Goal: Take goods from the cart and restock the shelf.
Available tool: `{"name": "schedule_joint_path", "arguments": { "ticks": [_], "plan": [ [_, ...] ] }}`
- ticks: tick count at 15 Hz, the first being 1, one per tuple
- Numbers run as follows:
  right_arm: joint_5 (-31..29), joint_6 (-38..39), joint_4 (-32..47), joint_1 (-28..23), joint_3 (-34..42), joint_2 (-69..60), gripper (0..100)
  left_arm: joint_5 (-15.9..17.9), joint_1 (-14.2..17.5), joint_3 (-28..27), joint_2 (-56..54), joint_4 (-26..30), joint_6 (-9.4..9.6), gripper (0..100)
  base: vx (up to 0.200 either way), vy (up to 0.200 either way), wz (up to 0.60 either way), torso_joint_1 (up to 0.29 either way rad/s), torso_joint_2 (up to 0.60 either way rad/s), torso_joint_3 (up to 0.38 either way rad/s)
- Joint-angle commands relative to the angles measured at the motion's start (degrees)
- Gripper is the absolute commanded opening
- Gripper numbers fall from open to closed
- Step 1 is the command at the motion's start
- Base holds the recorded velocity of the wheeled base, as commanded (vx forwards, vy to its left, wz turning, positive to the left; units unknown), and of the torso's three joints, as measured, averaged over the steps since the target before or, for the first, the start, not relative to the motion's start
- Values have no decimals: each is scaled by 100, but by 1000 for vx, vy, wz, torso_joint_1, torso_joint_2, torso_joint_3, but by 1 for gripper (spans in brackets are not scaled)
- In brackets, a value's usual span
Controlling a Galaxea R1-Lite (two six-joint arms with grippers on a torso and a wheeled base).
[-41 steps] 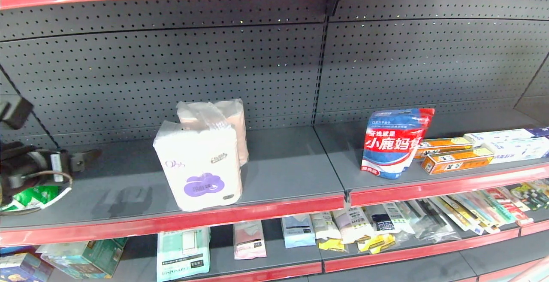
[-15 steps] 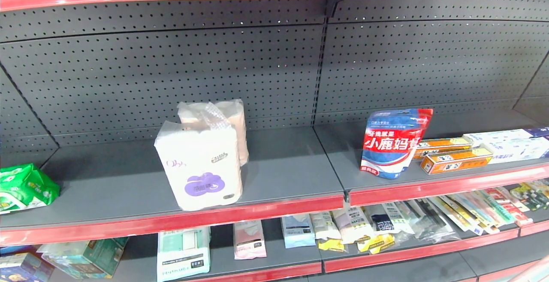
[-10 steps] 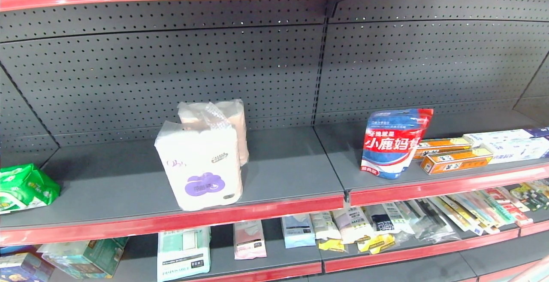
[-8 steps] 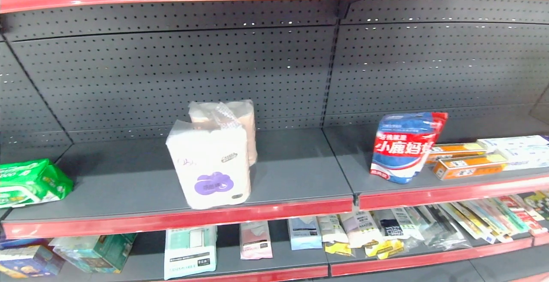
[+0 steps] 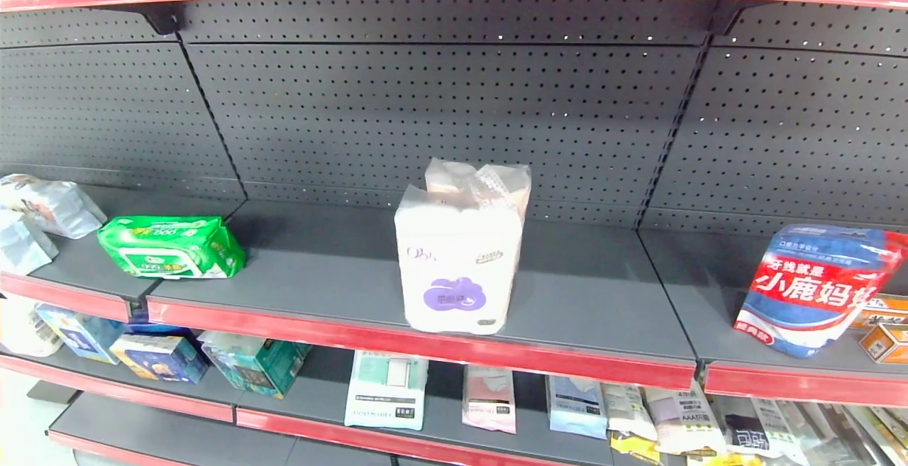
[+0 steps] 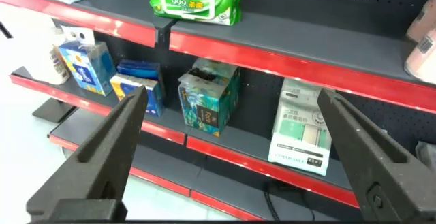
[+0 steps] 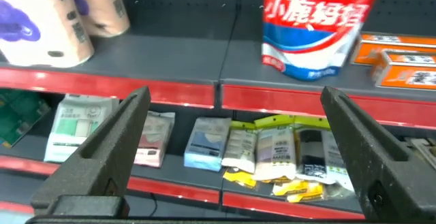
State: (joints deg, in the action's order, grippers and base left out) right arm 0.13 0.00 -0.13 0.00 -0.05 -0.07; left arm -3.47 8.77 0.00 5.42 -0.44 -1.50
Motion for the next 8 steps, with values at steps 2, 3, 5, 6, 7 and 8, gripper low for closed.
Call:
{"name": "schedule_joint_path", "arguments": {
  "ticks": [2, 3, 5, 6, 7, 8],
  "plan": [
    [4, 9, -4, 0, 5, 7, 100, -13, 2, 0, 29, 0, 1, 100, 0, 0, 0, 0, 0, 0],
    [4, 9, -4, 0, -4, 7, 100, -4, 2, 0, 29, 0, 9, 100, 0, 0, 0, 0, 0, 0],
    [4, 0, -4, 0, 5, 7, 100, -4, 2, 0, 29, 0, 132, 100, 0, 0, 0, 0, 0, 0],
    [4, 0, -4, 0, -4, 7, 100, -4, 2, 0, 29, 0, 132, 100, 0, 0, 0, 0, 0, 0],
    [4, 0, -4, 0, -4, 7, 100, -4, 2, 0, 29, 0, 132, 100, 0, 0, 0, 0, 0, 0],
    [4, -9, -4, 0, -4, 7, 100, -13, 2, 0, 29, 0, 132, 100, 0, 0, 0, 0, 0, 0]
  ]
}}
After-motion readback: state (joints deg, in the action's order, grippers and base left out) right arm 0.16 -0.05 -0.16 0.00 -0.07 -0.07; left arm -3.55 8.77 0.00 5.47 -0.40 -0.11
